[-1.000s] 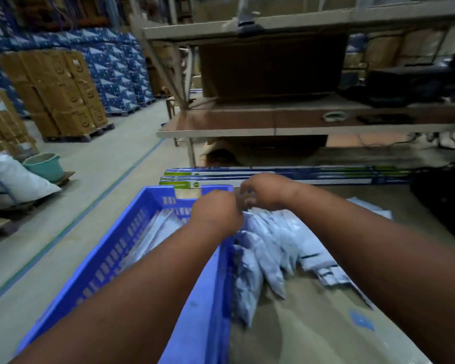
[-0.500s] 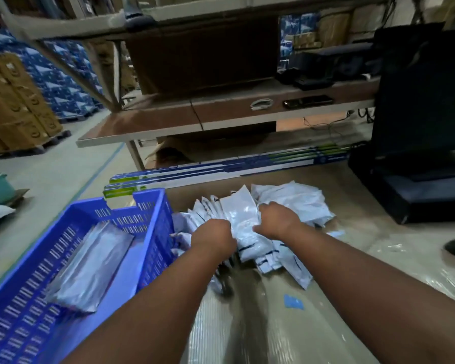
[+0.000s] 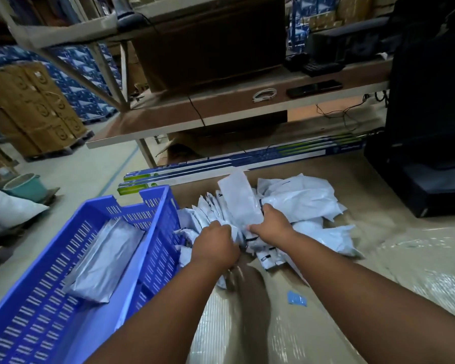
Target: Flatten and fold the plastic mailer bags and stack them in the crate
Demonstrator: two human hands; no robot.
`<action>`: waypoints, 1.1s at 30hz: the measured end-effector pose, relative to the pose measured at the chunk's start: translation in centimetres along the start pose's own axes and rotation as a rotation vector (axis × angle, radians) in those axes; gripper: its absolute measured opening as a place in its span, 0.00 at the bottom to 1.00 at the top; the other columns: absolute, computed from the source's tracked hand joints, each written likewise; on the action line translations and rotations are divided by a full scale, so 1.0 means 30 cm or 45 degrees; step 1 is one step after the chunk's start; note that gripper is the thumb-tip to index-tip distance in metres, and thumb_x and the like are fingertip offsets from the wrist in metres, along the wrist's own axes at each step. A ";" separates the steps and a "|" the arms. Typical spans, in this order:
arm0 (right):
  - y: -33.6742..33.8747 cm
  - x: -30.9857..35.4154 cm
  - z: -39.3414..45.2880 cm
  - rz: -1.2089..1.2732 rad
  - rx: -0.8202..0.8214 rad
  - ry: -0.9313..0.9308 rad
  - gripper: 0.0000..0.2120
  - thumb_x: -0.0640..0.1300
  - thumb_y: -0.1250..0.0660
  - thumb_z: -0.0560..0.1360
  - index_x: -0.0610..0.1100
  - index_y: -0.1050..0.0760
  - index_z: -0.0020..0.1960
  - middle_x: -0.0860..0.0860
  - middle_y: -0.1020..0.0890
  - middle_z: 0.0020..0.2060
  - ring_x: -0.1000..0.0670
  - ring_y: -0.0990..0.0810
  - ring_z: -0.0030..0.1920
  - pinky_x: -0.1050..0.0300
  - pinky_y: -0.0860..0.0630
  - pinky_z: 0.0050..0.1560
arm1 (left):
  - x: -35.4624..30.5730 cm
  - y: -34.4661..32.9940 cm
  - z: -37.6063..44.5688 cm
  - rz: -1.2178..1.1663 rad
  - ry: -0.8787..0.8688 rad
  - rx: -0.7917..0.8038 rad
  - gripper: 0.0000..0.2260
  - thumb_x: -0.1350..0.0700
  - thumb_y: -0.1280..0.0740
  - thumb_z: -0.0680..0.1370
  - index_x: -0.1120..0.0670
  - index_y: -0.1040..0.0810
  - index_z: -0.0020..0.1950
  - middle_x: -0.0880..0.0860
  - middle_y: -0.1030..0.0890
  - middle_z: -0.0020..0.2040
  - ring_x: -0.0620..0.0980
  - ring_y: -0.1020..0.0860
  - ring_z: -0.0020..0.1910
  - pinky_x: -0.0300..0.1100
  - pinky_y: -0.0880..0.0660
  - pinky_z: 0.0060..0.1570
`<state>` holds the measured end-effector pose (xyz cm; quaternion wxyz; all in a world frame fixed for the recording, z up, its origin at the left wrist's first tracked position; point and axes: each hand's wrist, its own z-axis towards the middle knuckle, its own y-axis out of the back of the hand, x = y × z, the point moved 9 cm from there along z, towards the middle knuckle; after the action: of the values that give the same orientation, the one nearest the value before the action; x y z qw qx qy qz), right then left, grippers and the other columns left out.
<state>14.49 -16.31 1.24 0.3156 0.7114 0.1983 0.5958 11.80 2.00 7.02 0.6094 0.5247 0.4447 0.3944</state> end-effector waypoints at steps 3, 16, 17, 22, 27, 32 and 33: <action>0.114 0.018 -0.063 0.106 -0.043 0.113 0.21 0.55 0.25 0.75 0.52 0.31 0.61 0.51 0.19 0.52 0.44 0.19 0.52 0.49 0.22 0.47 | -0.028 0.043 -0.022 -0.045 -0.071 -0.150 0.12 0.44 0.33 0.78 0.50 0.20 0.55 0.52 0.24 0.56 0.55 0.23 0.57 0.51 0.21 0.54; 0.119 -0.253 -0.719 -0.826 0.013 0.675 0.25 0.50 0.34 0.69 0.56 0.23 0.66 0.52 0.17 0.54 0.42 0.19 0.52 0.45 0.24 0.47 | -0.190 0.038 -0.463 -0.245 -0.540 -0.603 0.15 0.52 0.33 0.81 0.51 0.27 0.35 0.49 0.28 0.34 0.53 0.26 0.34 0.49 0.30 0.32; 0.083 -0.279 -0.763 -0.849 0.015 0.722 0.26 0.50 0.34 0.69 0.55 0.24 0.67 0.50 0.18 0.58 0.41 0.20 0.54 0.45 0.24 0.49 | -0.211 0.027 -0.489 -0.261 -0.573 -0.611 0.15 0.53 0.32 0.81 0.52 0.27 0.35 0.50 0.28 0.34 0.54 0.26 0.33 0.49 0.30 0.33; -0.003 -0.363 -0.871 -0.824 0.077 0.780 0.26 0.60 0.30 0.75 0.55 0.24 0.71 0.46 0.24 0.73 0.41 0.24 0.67 0.44 0.28 0.57 | -0.303 -0.061 -0.570 -0.247 -0.672 -0.581 0.16 0.55 0.32 0.81 0.55 0.28 0.34 0.52 0.30 0.35 0.56 0.31 0.33 0.52 0.32 0.32; 0.034 -0.378 -0.914 -0.686 0.063 0.837 0.20 0.62 0.33 0.79 0.55 0.20 0.67 0.50 0.22 0.69 0.43 0.22 0.63 0.43 0.29 0.58 | -0.359 -0.143 -0.613 -0.230 -0.694 -0.460 0.13 0.55 0.32 0.81 0.57 0.26 0.38 0.55 0.27 0.40 0.57 0.30 0.38 0.54 0.30 0.40; 0.068 -0.425 -0.859 -0.693 -0.031 0.578 0.27 0.60 0.45 0.85 0.46 0.30 0.78 0.44 0.31 0.78 0.41 0.33 0.78 0.38 0.38 0.78 | -0.408 -0.254 -0.624 -0.188 -0.674 -0.249 0.09 0.56 0.31 0.81 0.59 0.18 0.58 0.57 0.20 0.59 0.58 0.22 0.57 0.53 0.25 0.59; 0.054 -0.438 -0.843 -0.734 -0.002 0.507 0.30 0.60 0.49 0.86 0.43 0.35 0.81 0.43 0.36 0.81 0.41 0.39 0.81 0.37 0.42 0.80 | -0.422 -0.264 -0.630 -0.190 -0.694 -0.254 0.11 0.58 0.31 0.80 0.60 0.18 0.60 0.58 0.20 0.61 0.59 0.22 0.59 0.51 0.25 0.62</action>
<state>-13.05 -20.75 -4.85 0.4265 0.4958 0.4483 0.6094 -9.86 -5.64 -0.23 0.7821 0.5148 0.2611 0.2349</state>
